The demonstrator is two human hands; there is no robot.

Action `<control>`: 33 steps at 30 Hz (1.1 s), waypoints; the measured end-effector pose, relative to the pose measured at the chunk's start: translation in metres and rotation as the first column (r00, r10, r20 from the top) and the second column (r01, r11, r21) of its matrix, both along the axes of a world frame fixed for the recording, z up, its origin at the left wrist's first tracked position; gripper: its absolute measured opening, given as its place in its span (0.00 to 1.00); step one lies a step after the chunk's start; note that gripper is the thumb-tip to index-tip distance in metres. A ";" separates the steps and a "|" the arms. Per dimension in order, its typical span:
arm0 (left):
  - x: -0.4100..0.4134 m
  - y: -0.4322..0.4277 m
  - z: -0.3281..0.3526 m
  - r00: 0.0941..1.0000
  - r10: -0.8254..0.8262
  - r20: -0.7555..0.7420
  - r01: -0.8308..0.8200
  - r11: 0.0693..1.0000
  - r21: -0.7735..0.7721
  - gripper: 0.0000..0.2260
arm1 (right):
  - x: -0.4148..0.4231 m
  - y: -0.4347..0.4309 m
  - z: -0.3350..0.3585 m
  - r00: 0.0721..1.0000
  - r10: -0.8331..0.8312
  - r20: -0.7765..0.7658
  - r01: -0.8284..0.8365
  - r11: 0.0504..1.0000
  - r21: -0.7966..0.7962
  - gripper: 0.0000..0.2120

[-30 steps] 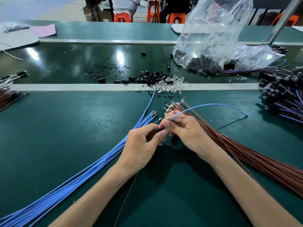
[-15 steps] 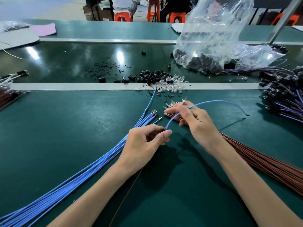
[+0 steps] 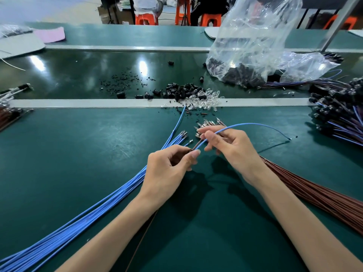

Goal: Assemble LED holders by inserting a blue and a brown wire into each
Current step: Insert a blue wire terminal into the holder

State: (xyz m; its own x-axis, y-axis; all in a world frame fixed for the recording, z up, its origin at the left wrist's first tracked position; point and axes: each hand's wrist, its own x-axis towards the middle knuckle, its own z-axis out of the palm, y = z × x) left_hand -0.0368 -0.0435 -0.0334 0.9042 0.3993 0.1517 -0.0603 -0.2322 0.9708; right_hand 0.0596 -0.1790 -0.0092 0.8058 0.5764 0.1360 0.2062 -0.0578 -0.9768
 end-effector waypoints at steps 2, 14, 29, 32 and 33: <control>0.001 0.001 -0.001 0.998 0.059 0.006 -0.059 0.998 0.009 0.04 | 0.001 0.001 -0.002 0.998 -0.012 -0.064 0.016 0.998 0.062 0.12; -0.002 -0.001 0.002 0.999 -0.050 -0.003 0.050 0.999 0.005 0.08 | -0.004 0.004 -0.010 0.993 0.074 0.089 -0.069 0.996 -0.056 0.07; -0.001 -0.001 0.001 0.992 -0.113 -0.054 0.114 0.993 0.008 0.05 | 0.000 0.005 -0.010 0.994 -0.108 0.034 0.101 0.982 0.158 0.12; -0.002 -0.001 0.002 0.992 -0.118 -0.053 0.118 0.993 -0.005 0.06 | 0.000 0.004 -0.012 0.999 -0.043 0.031 0.040 0.994 0.103 0.13; -0.002 -0.001 0.002 0.992 -0.121 -0.043 0.121 0.993 -0.004 0.06 | -0.001 0.005 -0.013 0.999 -0.004 0.034 0.002 0.999 0.053 0.12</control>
State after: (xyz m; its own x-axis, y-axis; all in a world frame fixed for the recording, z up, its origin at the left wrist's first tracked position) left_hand -0.0388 -0.0444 -0.0310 0.9514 0.2868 0.1117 -0.0465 -0.2248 0.9733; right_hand 0.0590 -0.1743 -0.0219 0.8017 0.5654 0.1939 0.2394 -0.0065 -0.9709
